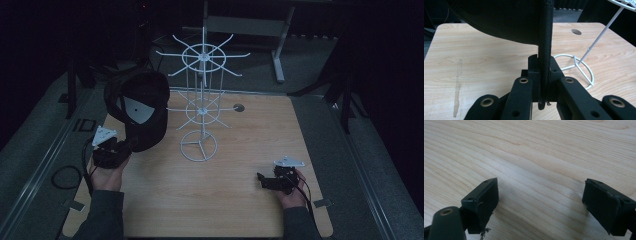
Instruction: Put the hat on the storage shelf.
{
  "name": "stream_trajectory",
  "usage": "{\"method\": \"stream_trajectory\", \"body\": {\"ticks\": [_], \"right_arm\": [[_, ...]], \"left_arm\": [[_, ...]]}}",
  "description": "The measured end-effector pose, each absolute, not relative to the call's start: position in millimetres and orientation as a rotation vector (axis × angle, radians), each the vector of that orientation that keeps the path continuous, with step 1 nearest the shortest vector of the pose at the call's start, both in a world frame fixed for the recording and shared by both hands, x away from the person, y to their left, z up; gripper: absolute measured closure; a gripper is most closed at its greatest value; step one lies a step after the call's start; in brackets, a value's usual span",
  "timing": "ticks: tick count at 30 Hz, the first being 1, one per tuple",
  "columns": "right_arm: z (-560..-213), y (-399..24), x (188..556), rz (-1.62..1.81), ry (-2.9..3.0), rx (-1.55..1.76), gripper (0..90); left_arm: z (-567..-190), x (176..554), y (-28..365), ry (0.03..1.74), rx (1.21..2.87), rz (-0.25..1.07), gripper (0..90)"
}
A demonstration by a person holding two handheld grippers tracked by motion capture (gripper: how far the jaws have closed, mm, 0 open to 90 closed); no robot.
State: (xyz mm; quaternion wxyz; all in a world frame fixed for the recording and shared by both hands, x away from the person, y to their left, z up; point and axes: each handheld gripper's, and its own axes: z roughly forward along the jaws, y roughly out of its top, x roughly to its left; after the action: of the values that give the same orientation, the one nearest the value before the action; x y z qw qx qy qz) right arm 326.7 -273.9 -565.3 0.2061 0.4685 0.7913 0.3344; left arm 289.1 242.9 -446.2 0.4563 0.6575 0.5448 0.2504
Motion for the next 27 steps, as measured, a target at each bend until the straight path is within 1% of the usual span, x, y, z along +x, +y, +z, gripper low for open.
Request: {"method": "stream_trajectory", "body": {"ticks": [27], "right_arm": [[-565.4,-274.0,326.8,0.932,2.205,1.304,13.3]], "left_arm": [[-423.7,279.0,238.0,1.318,1.595,0.65,85.9]]}}
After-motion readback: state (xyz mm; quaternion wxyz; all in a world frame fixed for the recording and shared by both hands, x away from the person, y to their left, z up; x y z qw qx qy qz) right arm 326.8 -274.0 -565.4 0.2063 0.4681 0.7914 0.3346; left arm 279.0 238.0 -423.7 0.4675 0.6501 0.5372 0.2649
